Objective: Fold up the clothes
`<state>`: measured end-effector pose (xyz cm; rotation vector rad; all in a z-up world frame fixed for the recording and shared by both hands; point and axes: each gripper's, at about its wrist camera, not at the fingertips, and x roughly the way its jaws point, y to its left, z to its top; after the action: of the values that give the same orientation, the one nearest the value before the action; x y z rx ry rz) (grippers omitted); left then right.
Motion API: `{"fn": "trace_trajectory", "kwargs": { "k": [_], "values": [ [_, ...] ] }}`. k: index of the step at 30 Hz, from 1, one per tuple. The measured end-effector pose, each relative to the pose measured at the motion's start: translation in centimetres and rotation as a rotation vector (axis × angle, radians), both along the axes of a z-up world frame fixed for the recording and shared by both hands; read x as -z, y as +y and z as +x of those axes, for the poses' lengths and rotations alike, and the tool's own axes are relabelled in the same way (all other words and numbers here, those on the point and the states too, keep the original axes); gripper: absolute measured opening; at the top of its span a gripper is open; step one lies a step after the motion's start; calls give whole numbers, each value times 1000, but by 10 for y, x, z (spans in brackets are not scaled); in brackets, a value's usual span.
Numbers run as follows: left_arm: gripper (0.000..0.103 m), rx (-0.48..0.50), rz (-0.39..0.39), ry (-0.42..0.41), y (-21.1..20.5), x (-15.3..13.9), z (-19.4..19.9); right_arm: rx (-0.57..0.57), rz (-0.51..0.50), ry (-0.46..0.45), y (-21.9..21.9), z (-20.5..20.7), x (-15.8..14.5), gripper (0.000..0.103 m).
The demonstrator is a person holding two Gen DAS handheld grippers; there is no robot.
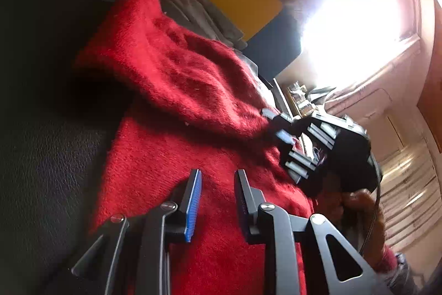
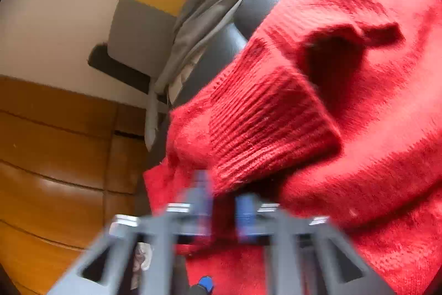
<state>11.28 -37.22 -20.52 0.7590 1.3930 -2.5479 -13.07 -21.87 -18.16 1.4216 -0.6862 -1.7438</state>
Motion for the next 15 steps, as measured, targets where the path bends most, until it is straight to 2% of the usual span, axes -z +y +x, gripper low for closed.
{"fn": "trace_trajectory", "kwargs": {
  "k": [2, 5, 7, 11, 15],
  "values": [
    [28, 21, -1, 16, 2, -4, 0, -28, 7, 38, -3, 1, -15, 10],
    [30, 40, 5, 25, 3, -8, -10, -117, 1, 157, -13, 6, -60, 10],
    [33, 41, 17, 21, -1, -10, -21, -158, -39, 209, -19, 6, -89, 10],
    [36, -11, 33, 0, -18, -13, -36, -211, -96, 292, -31, 8, -141, 10],
    [36, -84, 51, -34, -38, -11, -48, -246, -97, 380, -46, 12, -170, 11]
  ]
}}
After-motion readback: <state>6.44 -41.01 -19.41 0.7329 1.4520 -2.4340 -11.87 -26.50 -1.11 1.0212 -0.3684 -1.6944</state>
